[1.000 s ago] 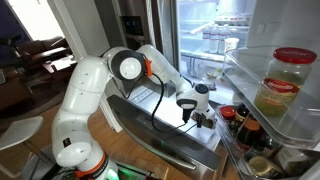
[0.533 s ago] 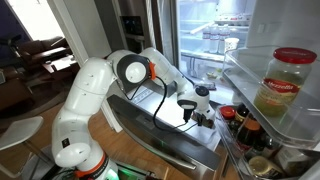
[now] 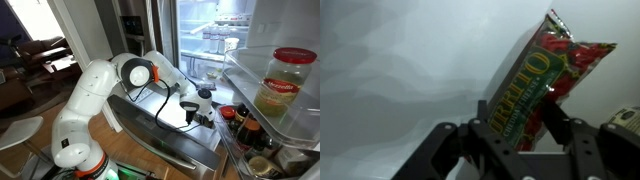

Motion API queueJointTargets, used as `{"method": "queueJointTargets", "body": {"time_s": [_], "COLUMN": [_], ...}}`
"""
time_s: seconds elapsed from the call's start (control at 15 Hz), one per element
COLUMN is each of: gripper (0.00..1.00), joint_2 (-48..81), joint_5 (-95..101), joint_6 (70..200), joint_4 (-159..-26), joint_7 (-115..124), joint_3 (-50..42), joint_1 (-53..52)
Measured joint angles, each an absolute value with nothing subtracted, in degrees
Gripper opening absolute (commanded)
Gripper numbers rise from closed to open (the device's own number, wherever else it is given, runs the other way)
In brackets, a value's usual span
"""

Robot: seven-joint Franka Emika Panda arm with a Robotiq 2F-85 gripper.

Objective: Move the two food packs to the upper fridge

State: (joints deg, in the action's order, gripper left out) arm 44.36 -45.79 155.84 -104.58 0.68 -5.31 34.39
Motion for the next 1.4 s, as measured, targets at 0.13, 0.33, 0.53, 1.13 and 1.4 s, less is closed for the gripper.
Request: {"method": "queueJointTargets", "body": {"time_s": [0.13,0.33,0.53,1.13,1.4], "gripper": [0.16,0.00,0.00,0.78,0.54], "joint_2": [44.27,43.67,43.00,43.16,43.77], "joint_5": [-45.77,-45.60,-45.33,-45.27,-45.30], "joint_6": [155.11,153.81,152.01,151.58,151.58], "joint_4": [-104.21,-103.97,-103.97,-103.77,-103.57], "joint_7": [0.67,0.67,0.67,-1.87,-3.26], "joint_3": [-5.40,-5.65,-6.05,-6.56,-6.55], "joint_1": [34.46,34.42,34.25,34.13,34.16]}}
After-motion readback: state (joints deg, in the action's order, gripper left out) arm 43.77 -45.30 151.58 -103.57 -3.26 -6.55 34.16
